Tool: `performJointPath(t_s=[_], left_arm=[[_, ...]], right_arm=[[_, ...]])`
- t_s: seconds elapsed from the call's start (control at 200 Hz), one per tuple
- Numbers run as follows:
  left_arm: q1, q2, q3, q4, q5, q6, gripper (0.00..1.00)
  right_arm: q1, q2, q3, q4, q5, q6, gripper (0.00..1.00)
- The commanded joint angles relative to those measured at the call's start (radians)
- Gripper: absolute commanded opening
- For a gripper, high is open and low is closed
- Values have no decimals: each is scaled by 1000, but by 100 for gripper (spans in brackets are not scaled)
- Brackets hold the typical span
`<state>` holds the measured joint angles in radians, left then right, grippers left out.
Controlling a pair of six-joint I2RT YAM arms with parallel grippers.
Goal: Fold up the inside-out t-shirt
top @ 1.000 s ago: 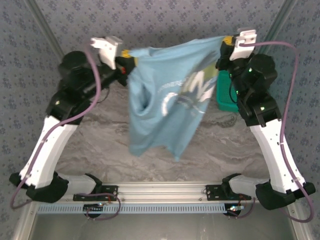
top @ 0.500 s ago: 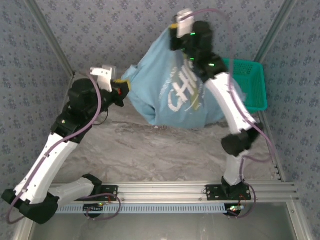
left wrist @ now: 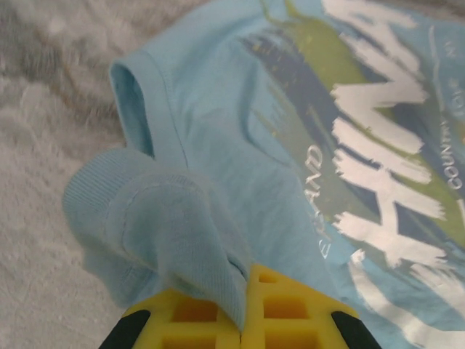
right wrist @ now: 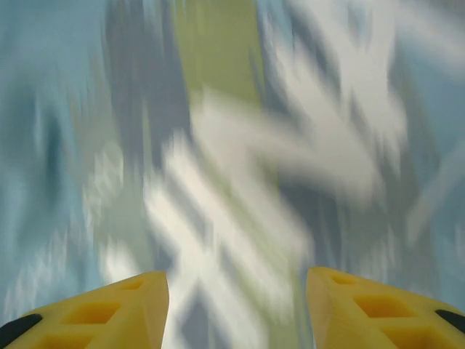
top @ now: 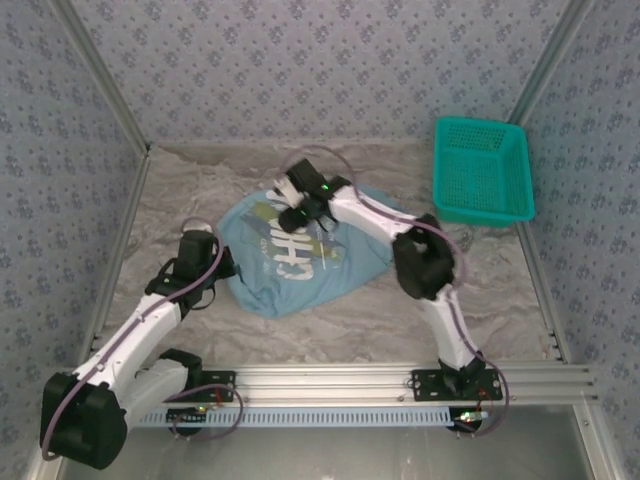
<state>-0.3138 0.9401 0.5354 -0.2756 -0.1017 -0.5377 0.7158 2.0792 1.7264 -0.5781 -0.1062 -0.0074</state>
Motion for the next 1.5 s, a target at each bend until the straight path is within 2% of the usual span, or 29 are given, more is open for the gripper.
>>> performJointPath(t_s=[0.0, 0.13, 0.23, 0.36, 0.485, 0.535, 0.65, 0.749, 0.769, 0.924, 1.024, 1.084, 1.129, 1.214, 1.309, 1.389, 1.499], left_arm=[[11, 16, -6, 108, 19, -31, 0], [12, 48, -3, 112, 71, -29, 0], [12, 49, -6, 123, 97, -34, 0], [12, 47, 4, 121, 102, -30, 0], [12, 51, 16, 112, 111, -20, 0], [12, 51, 18, 110, 117, -19, 0], [12, 40, 22, 100, 154, -19, 0], [11, 18, 11, 138, 259, -30, 0], [12, 15, 7, 148, 286, -35, 0], [-5, 29, -3, 202, 443, -69, 0], [-32, 71, -12, 209, 450, -59, 4], [-42, 105, -13, 209, 444, -57, 5], [-46, 128, -11, 207, 446, -60, 6], [-60, 156, -15, 225, 448, -59, 8], [-68, 175, -17, 245, 441, -62, 8], [-70, 187, -9, 241, 437, -57, 8], [-71, 187, -8, 241, 429, -59, 8]], right_arm=[[-3, -294, -304, 126, -25, 114, 57], [23, -378, -512, 42, 120, 170, 68], [-22, -402, -614, 14, 223, 213, 73], [-67, -373, -648, 58, 221, 282, 81], [-80, -296, -619, 80, 267, 265, 80], [-93, -256, -593, 63, 267, 257, 70], [-127, -226, -574, 25, 308, 232, 33], [-205, -280, -575, -18, 370, 205, 3], [-224, -295, -575, -19, 382, 200, 0], [-362, -356, -494, -76, 445, 133, 0], [-387, -324, -416, -76, 450, 118, 22], [-365, -320, -394, -70, 453, 106, 38], [-335, -347, -415, -49, 448, 93, 45], [-259, -436, -508, 30, 375, 48, 51], [-142, -542, -656, 170, 140, -19, 60], [-37, -561, -714, 275, -12, -23, 63], [53, -513, -723, 371, -70, -49, 64]])
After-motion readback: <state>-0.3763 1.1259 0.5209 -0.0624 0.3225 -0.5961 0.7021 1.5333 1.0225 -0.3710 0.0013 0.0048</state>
